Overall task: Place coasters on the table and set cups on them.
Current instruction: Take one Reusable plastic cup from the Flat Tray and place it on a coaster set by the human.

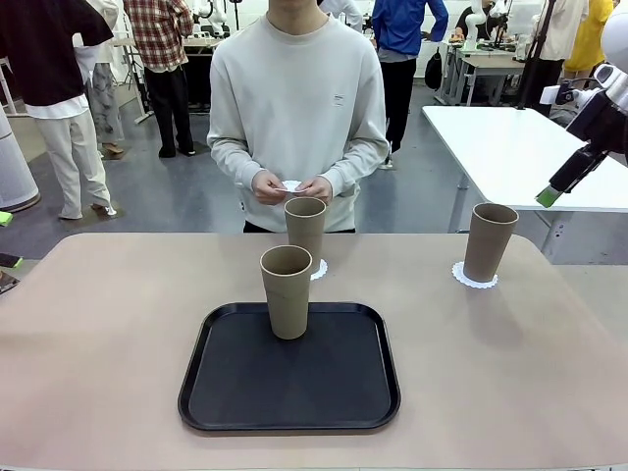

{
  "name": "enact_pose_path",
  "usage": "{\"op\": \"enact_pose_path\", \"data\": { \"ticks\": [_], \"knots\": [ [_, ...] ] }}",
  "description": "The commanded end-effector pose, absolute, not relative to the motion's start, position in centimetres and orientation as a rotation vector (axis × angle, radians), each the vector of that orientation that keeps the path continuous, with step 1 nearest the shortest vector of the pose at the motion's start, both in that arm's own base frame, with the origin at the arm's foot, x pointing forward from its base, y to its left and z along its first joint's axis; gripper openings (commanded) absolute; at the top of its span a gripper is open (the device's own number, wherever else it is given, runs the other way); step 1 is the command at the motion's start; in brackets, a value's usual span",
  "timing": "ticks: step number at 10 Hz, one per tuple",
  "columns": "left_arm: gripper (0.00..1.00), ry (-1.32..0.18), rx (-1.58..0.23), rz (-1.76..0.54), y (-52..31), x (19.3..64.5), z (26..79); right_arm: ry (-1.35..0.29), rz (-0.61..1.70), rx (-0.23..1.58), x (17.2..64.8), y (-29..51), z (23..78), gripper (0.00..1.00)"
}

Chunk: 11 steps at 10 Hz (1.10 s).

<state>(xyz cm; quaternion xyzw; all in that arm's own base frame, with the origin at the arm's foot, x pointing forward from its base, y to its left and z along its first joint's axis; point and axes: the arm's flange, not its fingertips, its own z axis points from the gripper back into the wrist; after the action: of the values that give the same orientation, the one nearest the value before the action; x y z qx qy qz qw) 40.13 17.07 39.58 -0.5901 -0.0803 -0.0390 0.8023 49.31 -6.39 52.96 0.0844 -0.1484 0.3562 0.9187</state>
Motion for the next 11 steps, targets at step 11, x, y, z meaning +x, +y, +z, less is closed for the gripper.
{"op": "enact_pose_path", "data": {
  "ticks": [11],
  "knots": [
    [1.00,-0.176,-1.268,-0.102,17.2,40.0,39.7,-0.300,0.397,0.578,46.6,-19.1,53.5,1.00]
  ]
}}
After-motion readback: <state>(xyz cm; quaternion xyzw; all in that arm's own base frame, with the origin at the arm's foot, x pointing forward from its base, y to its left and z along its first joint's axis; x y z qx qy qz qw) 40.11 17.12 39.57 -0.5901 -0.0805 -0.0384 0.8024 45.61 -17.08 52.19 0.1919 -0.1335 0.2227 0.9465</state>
